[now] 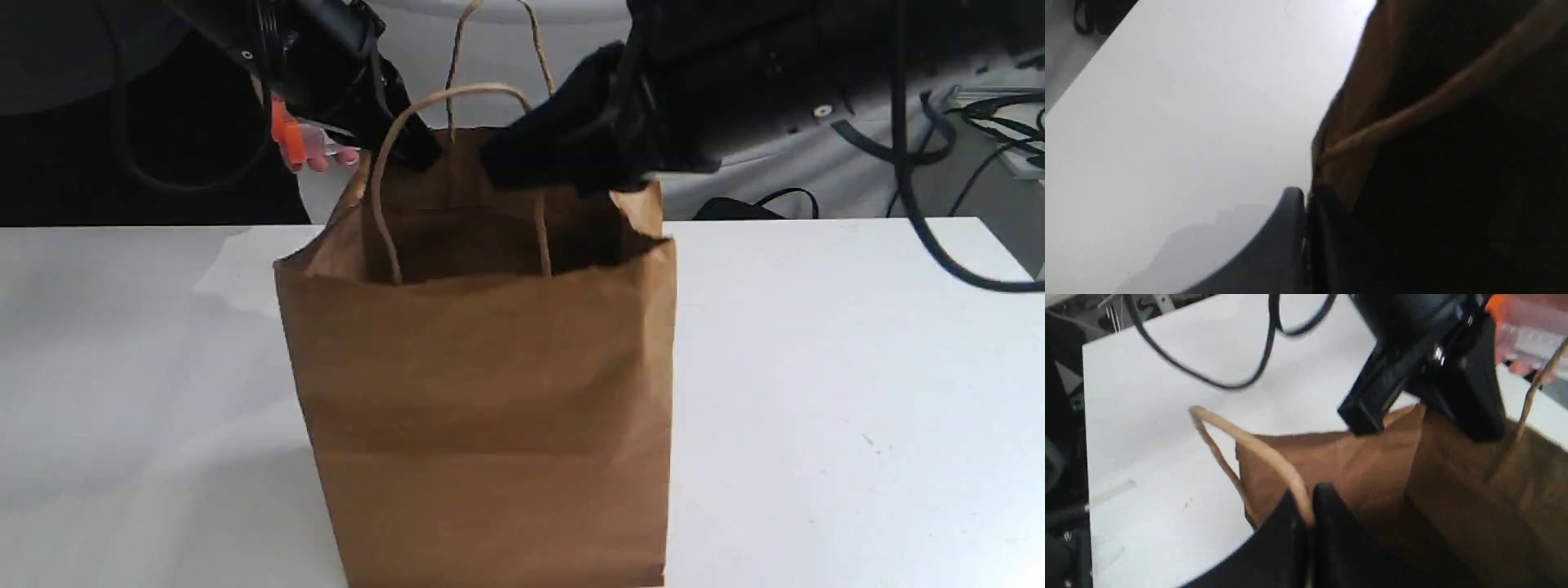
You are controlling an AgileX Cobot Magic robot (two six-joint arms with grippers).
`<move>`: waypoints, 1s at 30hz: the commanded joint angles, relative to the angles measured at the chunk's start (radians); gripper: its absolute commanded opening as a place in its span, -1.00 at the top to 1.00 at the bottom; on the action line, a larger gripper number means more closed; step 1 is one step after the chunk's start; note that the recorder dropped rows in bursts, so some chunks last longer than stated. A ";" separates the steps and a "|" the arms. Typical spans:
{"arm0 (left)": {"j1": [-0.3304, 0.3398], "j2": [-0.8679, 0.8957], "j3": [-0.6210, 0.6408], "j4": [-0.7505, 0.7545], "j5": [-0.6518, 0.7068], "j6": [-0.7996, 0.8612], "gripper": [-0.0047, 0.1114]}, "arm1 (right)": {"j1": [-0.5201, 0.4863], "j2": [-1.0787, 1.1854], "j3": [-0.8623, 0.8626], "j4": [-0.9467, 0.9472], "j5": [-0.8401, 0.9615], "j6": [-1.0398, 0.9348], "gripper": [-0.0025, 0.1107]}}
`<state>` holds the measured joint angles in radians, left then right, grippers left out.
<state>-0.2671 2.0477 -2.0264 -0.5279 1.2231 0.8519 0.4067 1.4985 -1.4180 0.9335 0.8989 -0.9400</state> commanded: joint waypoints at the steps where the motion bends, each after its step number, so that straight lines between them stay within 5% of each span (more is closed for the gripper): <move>1: 0.000 0.006 -0.005 0.037 -0.002 -0.105 0.92 | -0.001 -0.006 -0.113 0.011 0.026 0.083 0.96; 4: 0.008 0.006 -0.005 0.093 -0.025 -0.221 0.92 | -0.001 -0.006 -0.200 -0.010 0.050 0.110 0.96; 10: 0.024 0.016 -0.005 -0.022 -0.002 -0.227 0.92 | -0.001 -0.002 -0.307 -0.071 0.061 0.202 0.96; 30: 0.024 0.018 -0.005 -0.090 -0.002 -0.249 0.92 | -0.001 0.045 -0.314 -0.105 0.132 0.215 0.96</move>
<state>-0.2444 2.0665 -2.0264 -0.6017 1.2247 0.6158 0.4067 1.5484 -1.7279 0.8311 1.0319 -0.7318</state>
